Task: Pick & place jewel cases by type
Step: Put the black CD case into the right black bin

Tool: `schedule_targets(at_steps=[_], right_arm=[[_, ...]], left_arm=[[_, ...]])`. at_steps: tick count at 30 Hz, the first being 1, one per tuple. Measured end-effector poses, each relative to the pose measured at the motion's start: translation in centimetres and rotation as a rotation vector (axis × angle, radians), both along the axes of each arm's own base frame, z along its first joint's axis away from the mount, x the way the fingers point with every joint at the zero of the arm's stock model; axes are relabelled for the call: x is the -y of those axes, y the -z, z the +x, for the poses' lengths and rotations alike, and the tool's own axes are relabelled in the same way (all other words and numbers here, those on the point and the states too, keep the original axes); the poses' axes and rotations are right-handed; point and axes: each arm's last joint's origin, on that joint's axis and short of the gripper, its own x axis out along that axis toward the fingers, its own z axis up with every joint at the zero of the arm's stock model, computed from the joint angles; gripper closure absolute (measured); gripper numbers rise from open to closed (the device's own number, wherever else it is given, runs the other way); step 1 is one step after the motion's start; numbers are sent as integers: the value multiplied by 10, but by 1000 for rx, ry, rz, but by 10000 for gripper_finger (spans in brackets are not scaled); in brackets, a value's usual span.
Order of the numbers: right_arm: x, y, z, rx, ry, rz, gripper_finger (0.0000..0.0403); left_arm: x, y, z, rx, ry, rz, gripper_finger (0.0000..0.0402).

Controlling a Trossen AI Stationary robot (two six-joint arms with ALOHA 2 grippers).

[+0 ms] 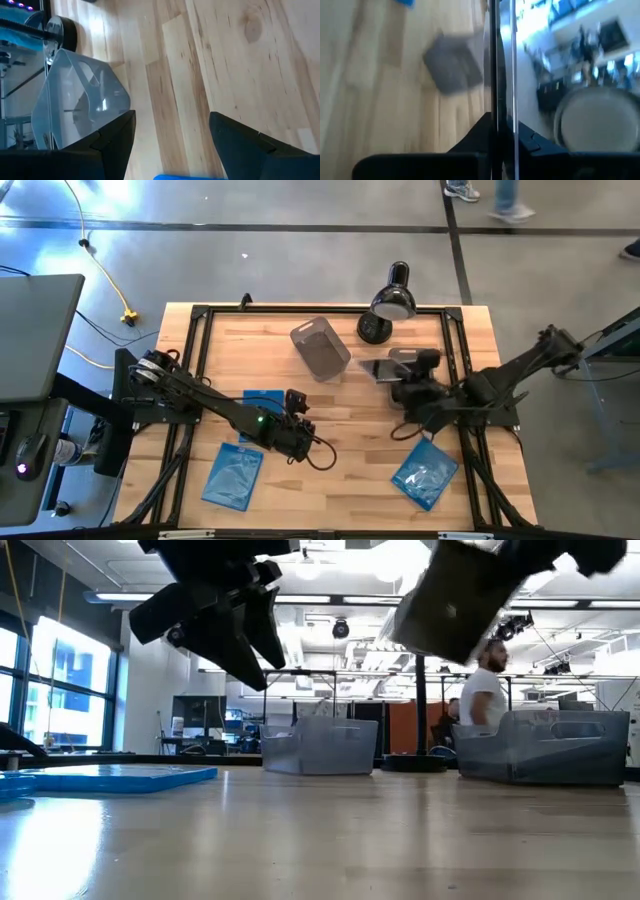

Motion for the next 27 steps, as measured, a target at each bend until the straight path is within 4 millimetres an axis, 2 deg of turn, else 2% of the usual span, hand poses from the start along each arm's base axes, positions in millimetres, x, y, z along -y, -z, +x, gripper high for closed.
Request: schedule_targets(at_steps=[5,9,13,23,27], right_arm=[[17,11,-22,-189,124,42,376],[23,20,-27,-322,217,95,376],[20,34,-16,-419,180,97,376],[6,80,17,-736,129,-96,374],[0,85,22,-768,151,-181,374]], left_arm=[[0,0,0,3,-4,-3,153],[0,0,0,6,-6,-5,153],[0,-1,1,17,-7,-11,153],[2,-1,3,40,1,-49,153],[2,-1,3,39,2,-50,153]])
